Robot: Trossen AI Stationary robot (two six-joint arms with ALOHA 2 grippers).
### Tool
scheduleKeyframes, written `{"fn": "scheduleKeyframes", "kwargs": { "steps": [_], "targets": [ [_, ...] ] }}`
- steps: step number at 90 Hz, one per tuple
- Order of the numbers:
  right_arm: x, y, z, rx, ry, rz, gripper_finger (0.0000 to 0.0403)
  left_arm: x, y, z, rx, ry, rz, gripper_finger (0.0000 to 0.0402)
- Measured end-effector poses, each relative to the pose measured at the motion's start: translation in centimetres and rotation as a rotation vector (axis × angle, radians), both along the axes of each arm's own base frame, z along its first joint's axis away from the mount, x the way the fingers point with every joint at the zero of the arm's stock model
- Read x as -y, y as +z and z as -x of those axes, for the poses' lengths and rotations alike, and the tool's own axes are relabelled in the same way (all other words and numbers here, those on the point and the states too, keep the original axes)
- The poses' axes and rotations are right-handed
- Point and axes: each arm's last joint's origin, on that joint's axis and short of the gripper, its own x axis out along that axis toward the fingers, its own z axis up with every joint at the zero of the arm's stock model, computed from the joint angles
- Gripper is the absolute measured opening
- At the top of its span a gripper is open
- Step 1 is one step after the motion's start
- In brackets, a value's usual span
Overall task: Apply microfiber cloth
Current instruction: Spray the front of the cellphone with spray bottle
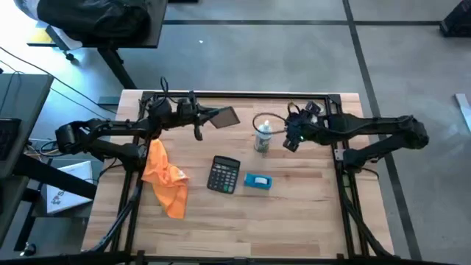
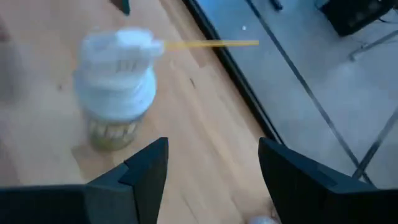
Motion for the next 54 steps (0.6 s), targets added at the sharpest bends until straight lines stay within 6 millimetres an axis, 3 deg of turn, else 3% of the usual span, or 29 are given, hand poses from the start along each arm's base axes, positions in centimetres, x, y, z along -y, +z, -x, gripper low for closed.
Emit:
{"fn": "scheduleKeyframes", "kwargs": {
  "steps": [27, 54],
  "targets": [
    [-2.0, -4.4, 2.6, 0.092, 0.053, -0.045, 0.0217, 0.8, 0.1, -0.3, 0.011, -0.015, 0.006, 0.0010],
    [-2.1, -6.6, 3.4, 0.222, 0.137, -0.051, 0.0217, 1.0, 0.1, -0.4, 0.020, 0.011, 0.020, 0.0010]
  ]
}}
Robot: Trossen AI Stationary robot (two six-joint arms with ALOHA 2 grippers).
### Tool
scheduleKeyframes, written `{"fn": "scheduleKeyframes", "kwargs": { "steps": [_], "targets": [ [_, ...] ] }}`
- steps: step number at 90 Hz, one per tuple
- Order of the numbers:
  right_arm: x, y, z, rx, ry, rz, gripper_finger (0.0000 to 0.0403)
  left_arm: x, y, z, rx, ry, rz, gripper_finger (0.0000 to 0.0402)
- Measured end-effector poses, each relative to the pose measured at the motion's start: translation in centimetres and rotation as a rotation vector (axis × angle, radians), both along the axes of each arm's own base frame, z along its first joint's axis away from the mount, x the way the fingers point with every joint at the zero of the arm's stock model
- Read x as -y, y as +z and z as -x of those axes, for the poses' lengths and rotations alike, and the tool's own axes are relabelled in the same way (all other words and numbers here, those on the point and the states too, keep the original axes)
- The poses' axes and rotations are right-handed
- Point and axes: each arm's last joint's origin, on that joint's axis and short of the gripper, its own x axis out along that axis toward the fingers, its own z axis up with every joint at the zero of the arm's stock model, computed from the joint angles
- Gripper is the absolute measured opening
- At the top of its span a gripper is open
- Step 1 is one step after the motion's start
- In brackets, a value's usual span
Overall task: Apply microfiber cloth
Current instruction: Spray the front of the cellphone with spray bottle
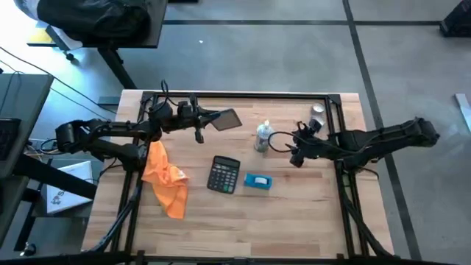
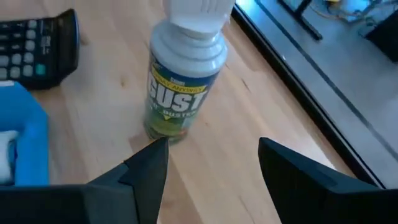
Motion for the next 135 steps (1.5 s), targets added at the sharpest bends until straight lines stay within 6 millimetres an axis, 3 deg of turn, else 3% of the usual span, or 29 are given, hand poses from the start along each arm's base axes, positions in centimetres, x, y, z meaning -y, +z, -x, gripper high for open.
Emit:
{"fn": "scheduleKeyframes", "kwargs": {
  "steps": [28, 52, 73, 90, 114, 135],
  "targets": [
    [0.4, -2.2, -0.8, 0.084, 0.160, 0.039, 0.0217, -0.4, -1.1, -0.6, -0.032, 0.030, 0.053, 0.0010],
    [4.0, -1.0, -1.7, 0.224, 0.251, 0.016, 0.0217, -1.0, -1.7, -2.4, 0.008, 0.027, 0.095, 0.0010],
    [6.4, -1.7, -1.5, 0.330, 0.295, -0.059, 0.0221, -1.5, -1.3, -4.6, -0.001, 0.014, 0.125, 0.0010],
    [7.1, -1.4, -1.5, 0.383, 0.328, -0.083, 0.0262, -2.5, -1.0, -6.0, -0.112, 0.067, 0.183, 0.0010],
    [8.0, -1.2, -1.6, 0.409, 0.339, -0.040, 0.0335, -3.1, 1.5, -7.3, -0.140, 0.101, 0.186, 0.0010],
    [8.8, -3.4, -3.8, 0.370, 0.358, -0.056, 0.0348, -3.2, 2.5, -7.6, -0.128, 0.099, 0.172, 0.0010]
  ]
}}
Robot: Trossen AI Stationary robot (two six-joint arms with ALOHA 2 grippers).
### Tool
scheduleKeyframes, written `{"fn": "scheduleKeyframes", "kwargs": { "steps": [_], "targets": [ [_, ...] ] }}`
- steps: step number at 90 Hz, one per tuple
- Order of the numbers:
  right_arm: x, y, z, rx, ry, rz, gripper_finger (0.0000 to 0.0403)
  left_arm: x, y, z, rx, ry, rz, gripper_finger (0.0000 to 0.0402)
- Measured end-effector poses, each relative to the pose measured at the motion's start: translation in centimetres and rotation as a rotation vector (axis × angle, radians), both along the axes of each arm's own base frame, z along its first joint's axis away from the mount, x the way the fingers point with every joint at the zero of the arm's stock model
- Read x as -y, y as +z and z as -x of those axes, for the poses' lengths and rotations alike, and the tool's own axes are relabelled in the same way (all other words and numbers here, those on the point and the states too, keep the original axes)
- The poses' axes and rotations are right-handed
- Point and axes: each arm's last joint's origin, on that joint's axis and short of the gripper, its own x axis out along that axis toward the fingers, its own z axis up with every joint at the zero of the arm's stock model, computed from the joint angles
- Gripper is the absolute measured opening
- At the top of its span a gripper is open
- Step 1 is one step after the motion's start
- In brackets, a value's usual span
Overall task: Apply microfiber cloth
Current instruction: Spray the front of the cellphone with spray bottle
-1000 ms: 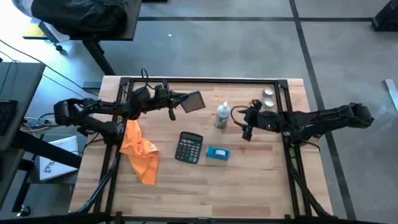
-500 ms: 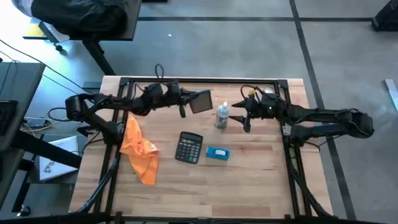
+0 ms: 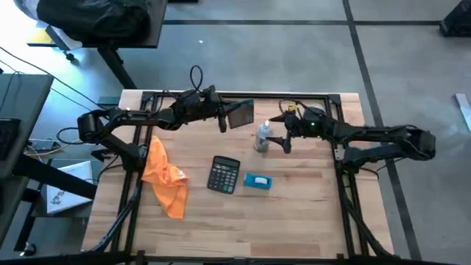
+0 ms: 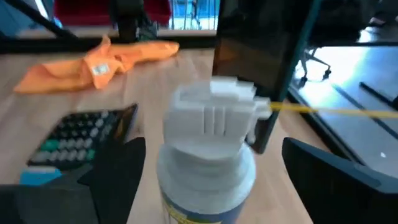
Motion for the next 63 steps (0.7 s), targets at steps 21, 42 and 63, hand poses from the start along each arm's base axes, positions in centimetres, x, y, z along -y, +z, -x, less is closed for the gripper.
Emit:
{"fn": "scheduleKeyframes", "kwargs": {
  "steps": [21, 42, 63],
  "targets": [
    [0.2, 0.0, -0.7, 0.067, -0.011, -0.019, 0.0347, -0.1, 0.3, -0.1, 0.002, 0.006, -0.021, 0.0010],
    [0.2, 0.0, -0.7, 0.070, -0.020, -0.046, 0.0302, -0.6, 0.3, 0.2, 0.003, 0.028, -0.022, 0.0010],
    [0.4, -1.1, -1.1, 0.078, -0.028, -0.049, 0.0250, -1.0, 0.3, 0.3, 0.004, 0.015, -0.021, 0.0010]
  ]
}}
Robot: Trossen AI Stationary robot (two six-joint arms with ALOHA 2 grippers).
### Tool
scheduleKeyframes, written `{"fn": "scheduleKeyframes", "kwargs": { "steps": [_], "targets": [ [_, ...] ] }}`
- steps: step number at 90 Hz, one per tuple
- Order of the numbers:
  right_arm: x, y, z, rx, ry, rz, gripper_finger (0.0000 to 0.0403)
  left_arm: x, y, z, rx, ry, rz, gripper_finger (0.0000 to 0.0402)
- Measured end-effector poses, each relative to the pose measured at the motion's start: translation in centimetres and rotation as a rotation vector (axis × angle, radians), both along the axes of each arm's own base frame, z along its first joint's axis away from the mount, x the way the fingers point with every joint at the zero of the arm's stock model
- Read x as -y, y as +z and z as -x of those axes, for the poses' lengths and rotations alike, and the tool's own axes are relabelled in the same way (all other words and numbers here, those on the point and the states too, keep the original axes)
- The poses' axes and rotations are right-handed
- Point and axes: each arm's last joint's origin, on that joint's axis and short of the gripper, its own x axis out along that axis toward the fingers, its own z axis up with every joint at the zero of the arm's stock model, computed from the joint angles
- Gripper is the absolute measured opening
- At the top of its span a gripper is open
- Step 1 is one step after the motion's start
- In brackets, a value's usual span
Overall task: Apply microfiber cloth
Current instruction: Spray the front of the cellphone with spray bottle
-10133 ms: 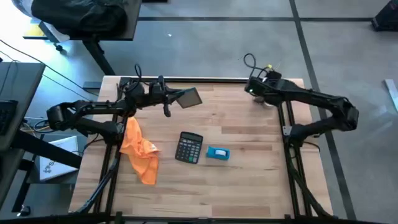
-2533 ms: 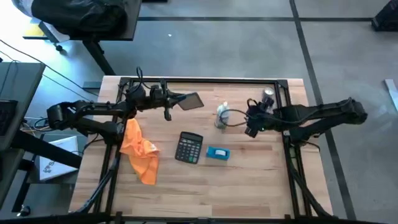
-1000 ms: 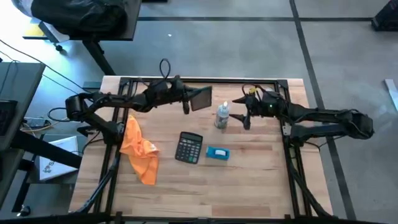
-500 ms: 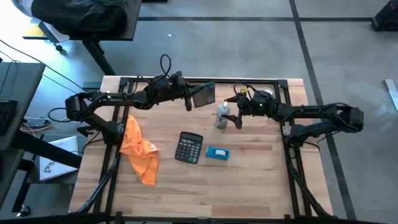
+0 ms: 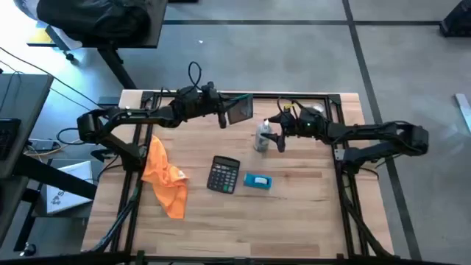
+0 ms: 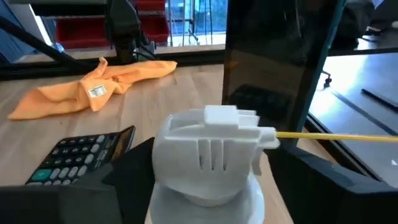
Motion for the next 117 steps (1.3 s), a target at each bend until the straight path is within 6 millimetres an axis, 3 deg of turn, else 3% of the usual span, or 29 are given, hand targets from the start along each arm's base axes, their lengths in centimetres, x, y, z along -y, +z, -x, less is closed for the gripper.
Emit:
{"fn": "scheduleKeyframes", "kwargs": {
  "steps": [32, 65, 80, 117],
  "targets": [
    [-0.3, -0.6, 0.0, 0.065, -0.040, -0.043, 0.0221, 0.2, 0.0, -0.1, 0.001, -0.054, -0.006, 0.0010],
    [-1.2, -0.4, -0.3, 0.065, -0.110, 0.029, 0.0285, 0.2, 0.3, -0.1, 0.030, -0.057, -0.016, 0.0010],
    [-1.3, -0.2, -0.4, 0.102, -0.102, -0.005, 0.0293, 0.2, 0.2, -0.2, 0.034, -0.093, -0.011, 0.0010],
    [-1.4, 0.0, -0.5, 0.137, -0.056, -0.058, 0.0267, -1.3, -1.1, -4.2, 0.001, -0.188, 0.025, 0.0010]
  ]
}}
